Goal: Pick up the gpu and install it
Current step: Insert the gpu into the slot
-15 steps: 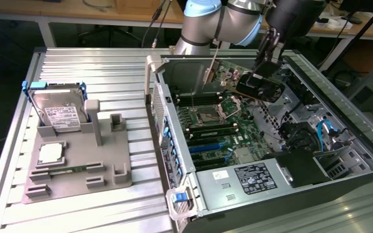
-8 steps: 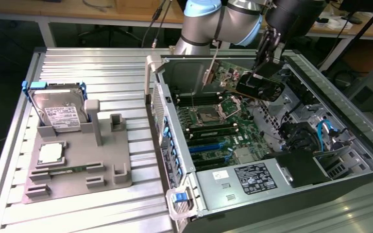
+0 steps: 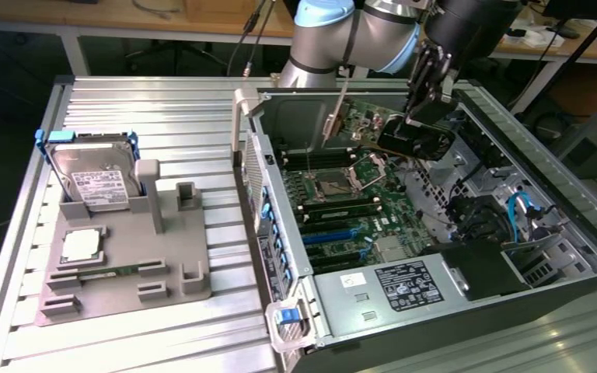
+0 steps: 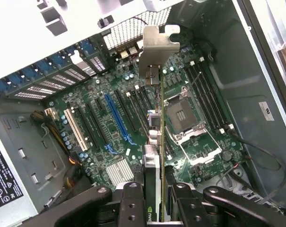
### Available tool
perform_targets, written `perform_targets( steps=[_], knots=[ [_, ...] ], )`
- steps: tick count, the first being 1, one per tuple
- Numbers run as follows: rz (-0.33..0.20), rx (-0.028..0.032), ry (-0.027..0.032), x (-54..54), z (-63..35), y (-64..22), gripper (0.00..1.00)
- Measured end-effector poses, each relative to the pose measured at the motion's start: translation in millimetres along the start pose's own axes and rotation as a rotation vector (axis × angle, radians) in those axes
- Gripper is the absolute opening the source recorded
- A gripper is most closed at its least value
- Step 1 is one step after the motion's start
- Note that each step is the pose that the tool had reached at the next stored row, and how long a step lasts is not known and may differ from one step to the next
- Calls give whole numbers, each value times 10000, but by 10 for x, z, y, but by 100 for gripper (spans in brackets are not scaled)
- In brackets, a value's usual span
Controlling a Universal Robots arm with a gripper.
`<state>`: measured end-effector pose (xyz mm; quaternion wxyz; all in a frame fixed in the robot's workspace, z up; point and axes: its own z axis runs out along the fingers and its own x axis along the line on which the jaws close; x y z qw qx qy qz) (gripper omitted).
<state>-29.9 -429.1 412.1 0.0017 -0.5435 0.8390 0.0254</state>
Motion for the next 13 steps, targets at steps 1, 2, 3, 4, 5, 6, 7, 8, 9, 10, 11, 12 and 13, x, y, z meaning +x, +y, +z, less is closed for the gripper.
perform_targets(
  steps=[1,2,3,4,5,6,7,8,9,10,11,12,13],
  knots=[
    [-59,-2,2,0,0,0,27],
    [-185,-6,8,0,0,0,27],
    [-257,-8,10,0,0,0,27],
    [-332,-10,13,-1,0,0,27],
    [-404,-12,16,-1,0,0,27],
    [-471,-15,19,-1,0,0,27],
    [-546,-17,22,-1,0,0,27],
    [-620,-19,25,-1,0,0,27],
    [-719,-22,29,-1,0,1,27],
    [-795,-24,32,-2,0,1,27],
    [-889,-27,36,-2,0,1,27],
    [-941,-29,38,-2,0,1,27],
    [-1041,-32,42,-2,0,1,27]
  ],
)
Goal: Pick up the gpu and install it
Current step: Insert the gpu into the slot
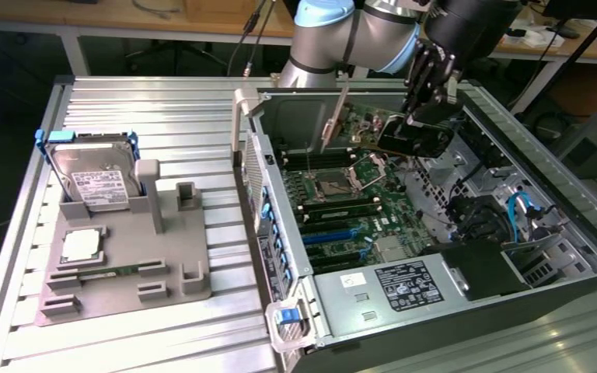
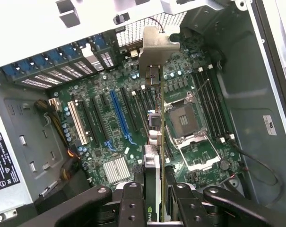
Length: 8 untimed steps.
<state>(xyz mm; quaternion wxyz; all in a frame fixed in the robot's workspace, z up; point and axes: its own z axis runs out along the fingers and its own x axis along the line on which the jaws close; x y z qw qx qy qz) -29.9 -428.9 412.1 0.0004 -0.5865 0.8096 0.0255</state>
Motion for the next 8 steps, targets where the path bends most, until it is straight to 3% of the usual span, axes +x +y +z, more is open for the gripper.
perform_targets(
  steps=[8],
  knots=[
    [-547,-17,23,-2,0,1,27]
  ],
)
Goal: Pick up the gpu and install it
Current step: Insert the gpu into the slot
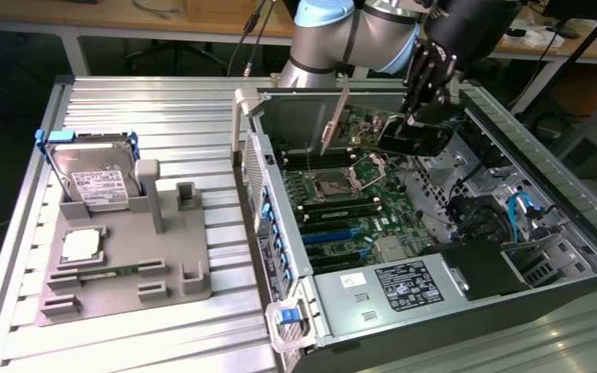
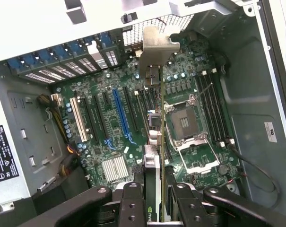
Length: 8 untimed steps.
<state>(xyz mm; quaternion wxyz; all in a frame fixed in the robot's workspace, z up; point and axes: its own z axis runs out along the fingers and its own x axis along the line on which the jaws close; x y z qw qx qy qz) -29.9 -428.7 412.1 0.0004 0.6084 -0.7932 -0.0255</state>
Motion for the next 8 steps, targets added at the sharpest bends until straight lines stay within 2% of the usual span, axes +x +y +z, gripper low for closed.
perform_targets(
  steps=[8],
  knots=[
    [-533,-16,22,-1,0,1,27]
  ],
)
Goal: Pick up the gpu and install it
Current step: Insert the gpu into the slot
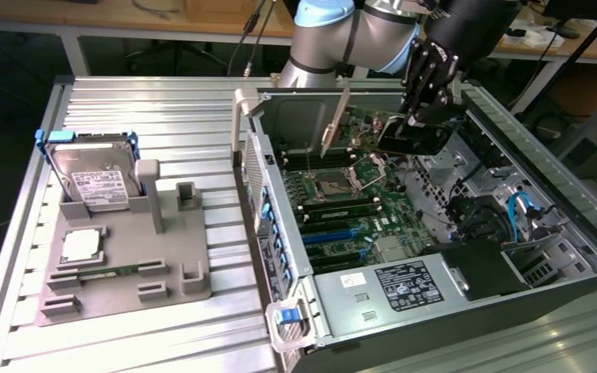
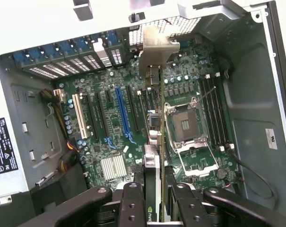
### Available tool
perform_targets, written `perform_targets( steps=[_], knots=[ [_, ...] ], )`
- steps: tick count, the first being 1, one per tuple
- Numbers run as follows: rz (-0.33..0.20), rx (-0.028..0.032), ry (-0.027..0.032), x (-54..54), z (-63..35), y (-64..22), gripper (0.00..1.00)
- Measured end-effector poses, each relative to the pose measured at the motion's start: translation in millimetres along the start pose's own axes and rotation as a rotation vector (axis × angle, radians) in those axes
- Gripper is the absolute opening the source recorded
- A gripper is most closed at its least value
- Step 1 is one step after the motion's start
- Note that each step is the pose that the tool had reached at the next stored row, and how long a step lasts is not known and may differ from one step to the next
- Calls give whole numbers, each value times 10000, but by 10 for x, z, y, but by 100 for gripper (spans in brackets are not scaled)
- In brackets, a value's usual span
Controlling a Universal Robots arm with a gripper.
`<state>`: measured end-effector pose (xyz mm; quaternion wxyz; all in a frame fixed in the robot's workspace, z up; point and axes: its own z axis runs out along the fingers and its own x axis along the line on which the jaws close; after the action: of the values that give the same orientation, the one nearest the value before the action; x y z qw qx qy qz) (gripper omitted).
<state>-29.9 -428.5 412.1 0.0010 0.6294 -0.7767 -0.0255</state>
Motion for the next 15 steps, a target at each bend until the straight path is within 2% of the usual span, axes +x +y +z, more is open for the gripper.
perform_targets(
  steps=[15],
  knots=[
    [-1088,-33,45,0,0,0,27]
  ],
)
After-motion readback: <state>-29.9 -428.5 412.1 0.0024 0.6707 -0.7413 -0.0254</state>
